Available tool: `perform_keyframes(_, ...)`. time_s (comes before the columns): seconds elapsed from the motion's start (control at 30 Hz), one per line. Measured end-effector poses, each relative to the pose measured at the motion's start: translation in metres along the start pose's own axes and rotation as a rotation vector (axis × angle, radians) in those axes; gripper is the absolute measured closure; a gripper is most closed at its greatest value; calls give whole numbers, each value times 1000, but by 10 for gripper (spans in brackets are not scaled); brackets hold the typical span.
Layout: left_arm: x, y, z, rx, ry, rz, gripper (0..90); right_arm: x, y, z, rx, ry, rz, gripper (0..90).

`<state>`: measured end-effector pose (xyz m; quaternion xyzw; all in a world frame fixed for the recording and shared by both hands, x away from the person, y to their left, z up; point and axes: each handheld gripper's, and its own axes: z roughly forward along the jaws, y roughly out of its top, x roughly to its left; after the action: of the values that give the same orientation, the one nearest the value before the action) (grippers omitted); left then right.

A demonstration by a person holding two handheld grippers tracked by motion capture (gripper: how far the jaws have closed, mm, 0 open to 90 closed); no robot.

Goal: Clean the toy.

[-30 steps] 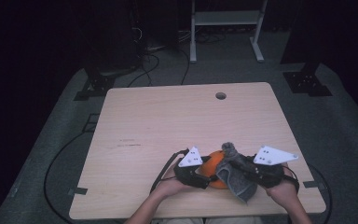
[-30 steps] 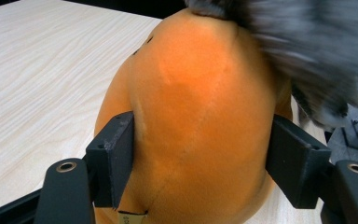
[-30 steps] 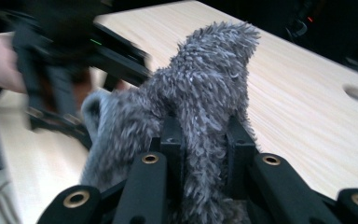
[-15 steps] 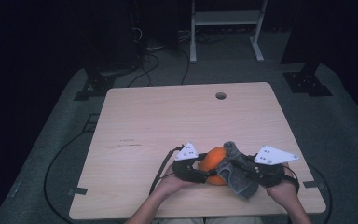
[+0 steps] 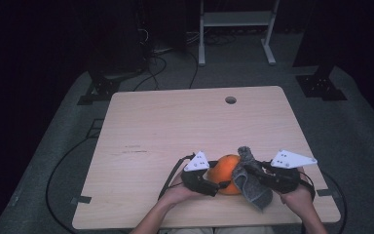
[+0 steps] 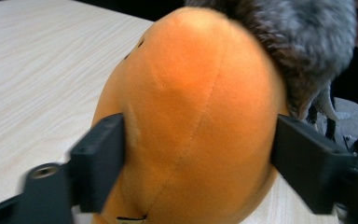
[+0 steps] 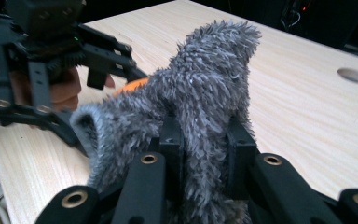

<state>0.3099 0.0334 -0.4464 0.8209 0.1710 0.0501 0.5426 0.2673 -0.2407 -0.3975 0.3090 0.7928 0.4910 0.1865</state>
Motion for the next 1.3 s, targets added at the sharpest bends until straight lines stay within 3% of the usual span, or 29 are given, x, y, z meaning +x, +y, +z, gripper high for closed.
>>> perform_keyframes(0.1,0,0,6,46,26,16,93,-7,-5,-2,0,3,28,726)
perform_keyframes(0.17,-1,-5,11,41,36,26,117,-10,-8,-1,-6,28,49,727)
perform_keyframes(0.27,-2,-6,10,21,35,22,197,-17,-14,2,2,27,75,725)
perform_keyframes(0.4,-5,-5,9,9,38,35,256,-30,-22,-1,66,-62,108,728)
perform_keyframes(0.47,-7,-3,7,-5,45,38,290,-31,-22,-4,74,-78,109,729)
perform_keyframes(0.57,-8,2,5,-29,54,35,345,-22,-7,-14,-2,-65,79,730)
perform_keyframes(0.63,-11,4,4,-31,71,63,363,-8,9,-19,-55,-29,36,730)
perform_keyframes(0.7,-16,7,4,-35,86,96,376,3,18,-17,-72,0,5,730)
perform_keyframes(0.8,-19,16,-6,-36,138,139,389,17,27,-6,-55,-6,-52,730)
perform_keyframes(0.93,-15,23,-21,-17,210,181,394,13,34,9,-70,-6,-31,731)
perform_keyframes(1.07,-5,19,-24,58,220,158,392,4,26,34,-33,-3,12,730)
perform_keyframes(1.13,-1,14,-22,63,168,113,364,-1,17,44,-15,22,37,729)
perform_keyframes(1.17,2,14,-24,69,119,86,325,-2,13,45,-15,41,59,729)
perform_keyframes(1.23,7,18,-31,38,50,36,264,-4,8,44,3,52,57,729)
perform_keyframes(1.3,11,22,-38,-17,61,11,238,-3,4,42,20,57,41,729)
